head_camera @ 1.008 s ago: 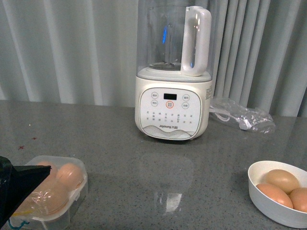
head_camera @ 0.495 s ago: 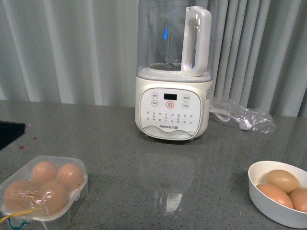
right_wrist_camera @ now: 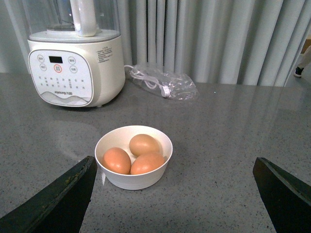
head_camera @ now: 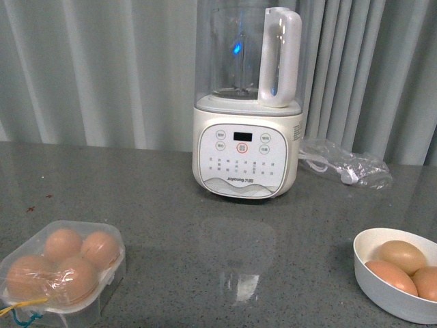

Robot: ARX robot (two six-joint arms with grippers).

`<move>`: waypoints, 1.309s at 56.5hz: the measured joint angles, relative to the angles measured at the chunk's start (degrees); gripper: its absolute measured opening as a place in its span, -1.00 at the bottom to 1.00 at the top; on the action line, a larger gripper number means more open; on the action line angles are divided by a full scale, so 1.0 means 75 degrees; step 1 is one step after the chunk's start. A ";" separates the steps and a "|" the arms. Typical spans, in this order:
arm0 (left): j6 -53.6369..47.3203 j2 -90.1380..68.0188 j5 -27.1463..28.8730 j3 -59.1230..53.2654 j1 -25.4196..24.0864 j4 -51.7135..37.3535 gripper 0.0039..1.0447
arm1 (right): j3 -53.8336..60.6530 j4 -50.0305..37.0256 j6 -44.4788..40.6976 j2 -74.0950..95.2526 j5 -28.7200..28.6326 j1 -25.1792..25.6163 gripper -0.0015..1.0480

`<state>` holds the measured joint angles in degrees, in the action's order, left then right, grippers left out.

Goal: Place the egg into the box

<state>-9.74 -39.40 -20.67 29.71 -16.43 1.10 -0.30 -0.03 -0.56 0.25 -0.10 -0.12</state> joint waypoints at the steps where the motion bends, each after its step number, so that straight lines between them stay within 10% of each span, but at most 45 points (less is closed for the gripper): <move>1: -0.0055 0.0192 -0.0131 0.0000 -0.0187 0.0195 0.87 | 0.0000 0.0000 0.0000 0.0000 0.0000 0.0000 0.86; 14: -0.0338 0.1326 -0.1090 -0.0140 -0.1684 0.1250 0.86 | 0.0000 0.0000 0.0000 0.0000 0.0000 0.0000 0.86; 20: 0.0769 0.2046 -0.0399 -0.1361 -0.1137 -0.0667 0.38 | 0.0000 0.0000 0.0000 0.0000 0.0000 0.0000 0.86; 43: 0.1256 0.3334 0.1370 -0.2769 0.0723 -0.0807 -0.95 | 0.0000 0.0000 -0.0003 0.0000 0.0000 0.0000 0.86; 74: 0.1311 0.4811 0.2757 -0.3459 0.2186 -0.0052 -0.94 | 0.0000 0.0000 0.0000 0.0000 0.0000 0.0000 0.86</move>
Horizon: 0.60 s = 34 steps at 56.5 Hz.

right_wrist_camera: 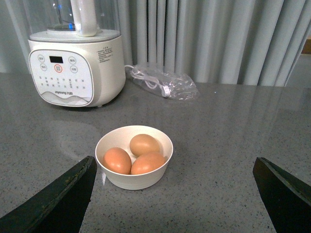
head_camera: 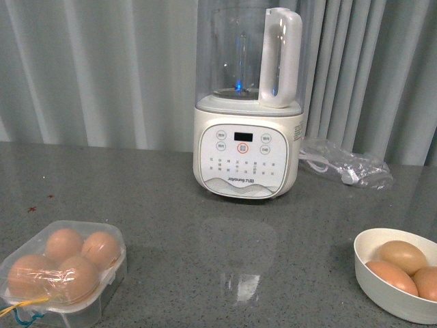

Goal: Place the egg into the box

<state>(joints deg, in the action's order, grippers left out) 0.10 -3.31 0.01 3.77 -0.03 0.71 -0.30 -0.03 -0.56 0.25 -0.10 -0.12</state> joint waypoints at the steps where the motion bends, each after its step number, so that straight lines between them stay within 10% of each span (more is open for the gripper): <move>1: -0.0003 0.0012 0.0000 -0.0017 0.0000 0.0000 -0.94 | 0.0000 0.0000 0.0000 0.0000 0.0000 0.0000 0.86; 34: 0.0003 0.0414 0.0003 -0.0283 0.0000 -0.0079 -0.94 | 0.0000 0.0000 0.0000 0.0000 0.0000 0.0000 0.86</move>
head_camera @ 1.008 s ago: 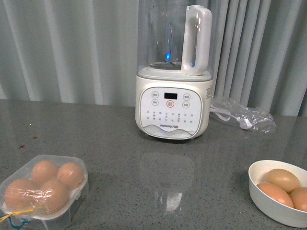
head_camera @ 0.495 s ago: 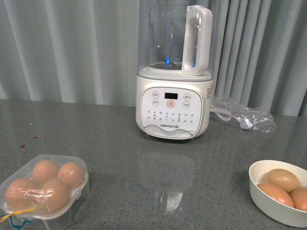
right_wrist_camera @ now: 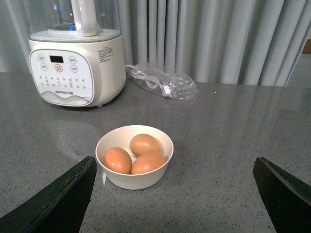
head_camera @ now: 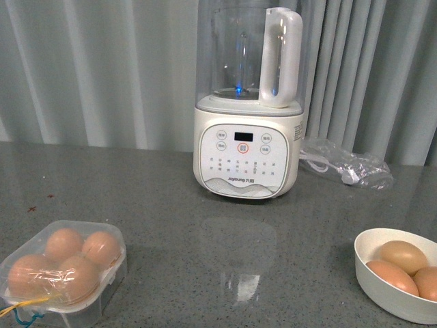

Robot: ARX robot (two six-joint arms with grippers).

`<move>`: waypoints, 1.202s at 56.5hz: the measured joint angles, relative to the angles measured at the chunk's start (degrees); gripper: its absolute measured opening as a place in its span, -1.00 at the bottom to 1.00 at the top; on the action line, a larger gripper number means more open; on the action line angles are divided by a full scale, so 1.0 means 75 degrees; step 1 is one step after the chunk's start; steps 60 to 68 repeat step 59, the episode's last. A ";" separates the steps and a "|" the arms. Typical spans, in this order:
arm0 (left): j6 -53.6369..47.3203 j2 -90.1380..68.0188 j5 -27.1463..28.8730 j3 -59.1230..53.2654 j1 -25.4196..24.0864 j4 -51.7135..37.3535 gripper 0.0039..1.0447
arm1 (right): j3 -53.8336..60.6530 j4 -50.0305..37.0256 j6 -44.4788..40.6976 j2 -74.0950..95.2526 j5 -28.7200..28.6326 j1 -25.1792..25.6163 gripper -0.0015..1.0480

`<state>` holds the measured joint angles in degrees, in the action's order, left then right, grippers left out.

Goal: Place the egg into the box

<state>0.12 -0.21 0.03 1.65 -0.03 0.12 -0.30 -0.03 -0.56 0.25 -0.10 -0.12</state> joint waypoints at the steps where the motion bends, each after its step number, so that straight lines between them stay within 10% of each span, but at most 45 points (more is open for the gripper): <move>1: 0.0000 0.0000 0.0000 0.0000 0.0000 0.0000 -0.94 | 0.0000 0.0000 0.0000 0.0000 0.0000 0.0000 0.86; 35: 0.0000 0.0000 0.0000 0.0000 0.0000 0.0000 0.88 | 0.0000 0.0000 0.0000 0.0000 0.0000 0.0000 0.86; 68: 0.0000 0.0000 0.0000 0.0000 0.0000 0.0000 0.87 | 0.0000 0.0000 0.0000 0.0000 0.0000 0.0000 0.86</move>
